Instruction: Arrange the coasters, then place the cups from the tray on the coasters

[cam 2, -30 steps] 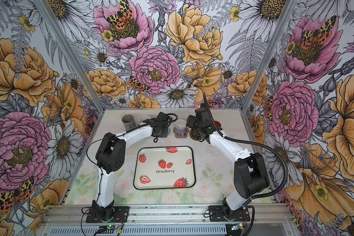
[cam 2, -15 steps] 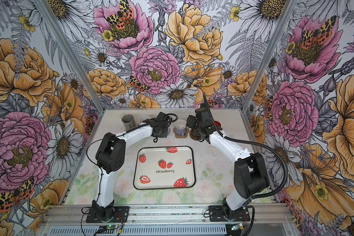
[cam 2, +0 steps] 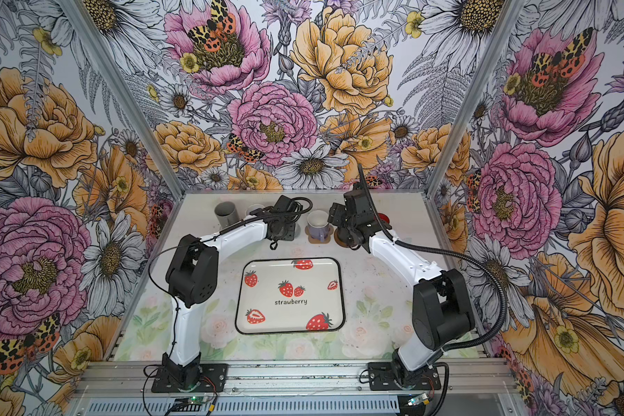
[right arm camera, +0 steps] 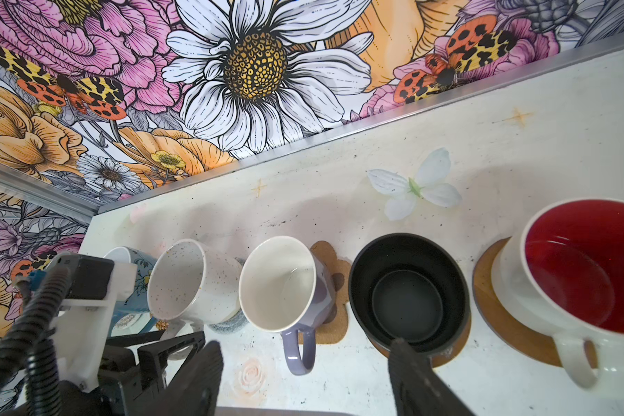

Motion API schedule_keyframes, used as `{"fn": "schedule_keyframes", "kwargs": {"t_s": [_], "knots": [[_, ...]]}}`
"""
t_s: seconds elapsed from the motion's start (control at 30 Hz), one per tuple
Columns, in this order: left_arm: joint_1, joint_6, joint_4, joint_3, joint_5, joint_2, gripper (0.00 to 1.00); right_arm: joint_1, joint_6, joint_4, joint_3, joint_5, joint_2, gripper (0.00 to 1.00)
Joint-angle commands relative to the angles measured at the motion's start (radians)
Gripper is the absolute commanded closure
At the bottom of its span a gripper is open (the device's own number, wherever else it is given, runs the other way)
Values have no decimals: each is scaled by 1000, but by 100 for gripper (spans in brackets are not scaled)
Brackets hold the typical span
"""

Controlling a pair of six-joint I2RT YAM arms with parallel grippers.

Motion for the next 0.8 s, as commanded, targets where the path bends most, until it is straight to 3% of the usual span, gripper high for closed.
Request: {"fn": "schedule_keyframes", "kwargs": {"t_s": [0.0, 0.23, 0.43, 0.67, 0.77], "knots": [[-5, -5, 26, -2, -20, -86, 45, -7, 2, 20, -7, -8, 7, 25], [-11, 12, 29, -57, -75, -186, 41, -7, -3, 20, -7, -10, 4, 23], [-12, 31, 73, -163, -167, -360, 38, -7, -9, 20, -25, 15, -27, 20], [12, 56, 258, -409, -234, -622, 26, -9, -21, 37, -58, 20, -85, 16], [44, 61, 347, -541, -251, -752, 16, -19, -29, 36, -77, 20, -121, 15]]}}
